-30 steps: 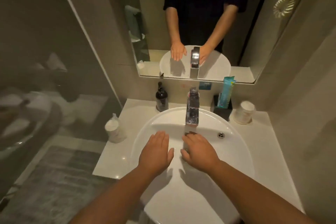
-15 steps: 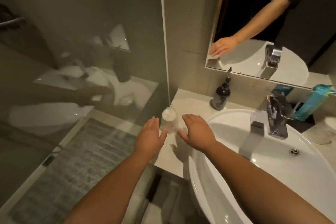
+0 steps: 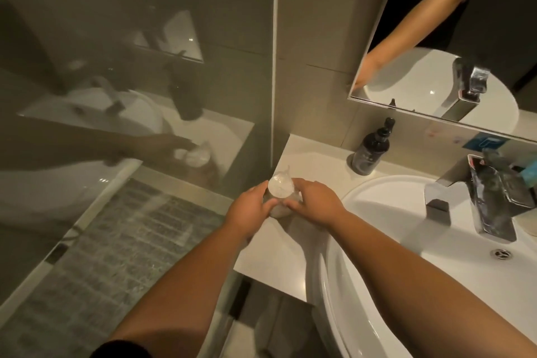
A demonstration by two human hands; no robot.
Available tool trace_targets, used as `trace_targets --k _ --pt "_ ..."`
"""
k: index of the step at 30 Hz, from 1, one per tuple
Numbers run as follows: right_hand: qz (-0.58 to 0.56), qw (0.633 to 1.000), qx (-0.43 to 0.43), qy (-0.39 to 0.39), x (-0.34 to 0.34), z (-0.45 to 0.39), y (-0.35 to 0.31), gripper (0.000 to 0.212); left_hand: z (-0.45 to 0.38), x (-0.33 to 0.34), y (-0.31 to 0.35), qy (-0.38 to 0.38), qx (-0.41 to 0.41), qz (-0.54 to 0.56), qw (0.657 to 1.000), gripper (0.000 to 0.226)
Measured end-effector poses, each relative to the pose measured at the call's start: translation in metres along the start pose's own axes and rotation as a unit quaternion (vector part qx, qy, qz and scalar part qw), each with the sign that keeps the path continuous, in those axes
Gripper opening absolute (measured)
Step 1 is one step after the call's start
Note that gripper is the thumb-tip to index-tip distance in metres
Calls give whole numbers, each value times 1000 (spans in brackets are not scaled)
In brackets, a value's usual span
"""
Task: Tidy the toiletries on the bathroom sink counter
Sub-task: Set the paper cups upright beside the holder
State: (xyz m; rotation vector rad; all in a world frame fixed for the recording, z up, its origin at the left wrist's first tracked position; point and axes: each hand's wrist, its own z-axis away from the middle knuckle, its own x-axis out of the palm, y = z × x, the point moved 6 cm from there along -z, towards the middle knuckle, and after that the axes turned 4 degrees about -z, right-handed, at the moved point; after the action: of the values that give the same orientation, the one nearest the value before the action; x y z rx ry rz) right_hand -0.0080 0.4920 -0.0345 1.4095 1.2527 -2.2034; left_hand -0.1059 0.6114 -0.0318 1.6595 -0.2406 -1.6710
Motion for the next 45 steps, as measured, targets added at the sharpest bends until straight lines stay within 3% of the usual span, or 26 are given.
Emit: trace_targets --k 7,12,18,24,29,35,45 --pt "-41 995 -19 86 -66 23 -14 55 2 -30 51 42 52 25 997 46" --pt "-45 986 4 158 -126 86 -7 55 15 -33 120 58 114 38 991 40" --pt "-79 967 93 226 -146 203 45 53 56 31 201 -9 213 27 977 41" --pt "-155 918 217 292 -148 320 117 52 90 111 288 -96 295 23 950 42" --pt "-180 886 267 334 -166 387 165 49 110 167 358 -142 349 28 926 42" --pt "-178 881 286 330 -197 418 235 50 96 226 423 -154 359 19 920 42" --pt "-195 878 287 329 -246 390 357 46 19 304 498 -136 313 5 940 40"
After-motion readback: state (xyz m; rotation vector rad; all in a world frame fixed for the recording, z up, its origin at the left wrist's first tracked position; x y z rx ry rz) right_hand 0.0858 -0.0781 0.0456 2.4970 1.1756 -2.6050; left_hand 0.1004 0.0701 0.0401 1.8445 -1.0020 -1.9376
